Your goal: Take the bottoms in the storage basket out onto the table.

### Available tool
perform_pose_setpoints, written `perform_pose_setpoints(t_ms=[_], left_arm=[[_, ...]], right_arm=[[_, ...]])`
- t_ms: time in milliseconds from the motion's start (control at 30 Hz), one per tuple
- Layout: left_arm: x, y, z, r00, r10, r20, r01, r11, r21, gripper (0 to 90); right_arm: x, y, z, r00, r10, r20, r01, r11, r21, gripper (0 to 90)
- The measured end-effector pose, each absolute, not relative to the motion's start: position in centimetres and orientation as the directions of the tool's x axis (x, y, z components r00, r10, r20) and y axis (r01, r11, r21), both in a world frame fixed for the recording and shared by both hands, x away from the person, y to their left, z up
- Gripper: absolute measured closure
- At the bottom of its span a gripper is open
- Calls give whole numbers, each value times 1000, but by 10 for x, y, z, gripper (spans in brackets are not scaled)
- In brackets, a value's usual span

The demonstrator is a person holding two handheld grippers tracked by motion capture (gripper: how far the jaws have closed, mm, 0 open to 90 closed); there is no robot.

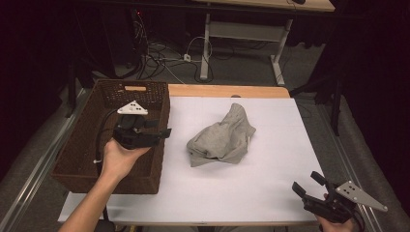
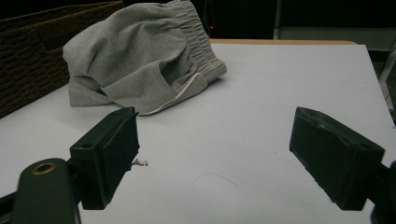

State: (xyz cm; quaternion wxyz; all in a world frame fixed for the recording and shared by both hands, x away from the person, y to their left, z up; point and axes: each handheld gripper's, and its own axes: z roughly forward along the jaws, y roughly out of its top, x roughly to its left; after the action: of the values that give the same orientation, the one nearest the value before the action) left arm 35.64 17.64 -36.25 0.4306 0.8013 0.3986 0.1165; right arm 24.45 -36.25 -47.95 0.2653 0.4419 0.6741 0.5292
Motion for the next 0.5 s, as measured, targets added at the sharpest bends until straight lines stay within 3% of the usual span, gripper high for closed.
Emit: perform_pose_setpoints(t_ms=[500], left_arm=[[345,194,-363,637,753,-162,533,-279,799,368]], right_arm=[[244,-362,-479,-469,876,110,314,49,948,163]])
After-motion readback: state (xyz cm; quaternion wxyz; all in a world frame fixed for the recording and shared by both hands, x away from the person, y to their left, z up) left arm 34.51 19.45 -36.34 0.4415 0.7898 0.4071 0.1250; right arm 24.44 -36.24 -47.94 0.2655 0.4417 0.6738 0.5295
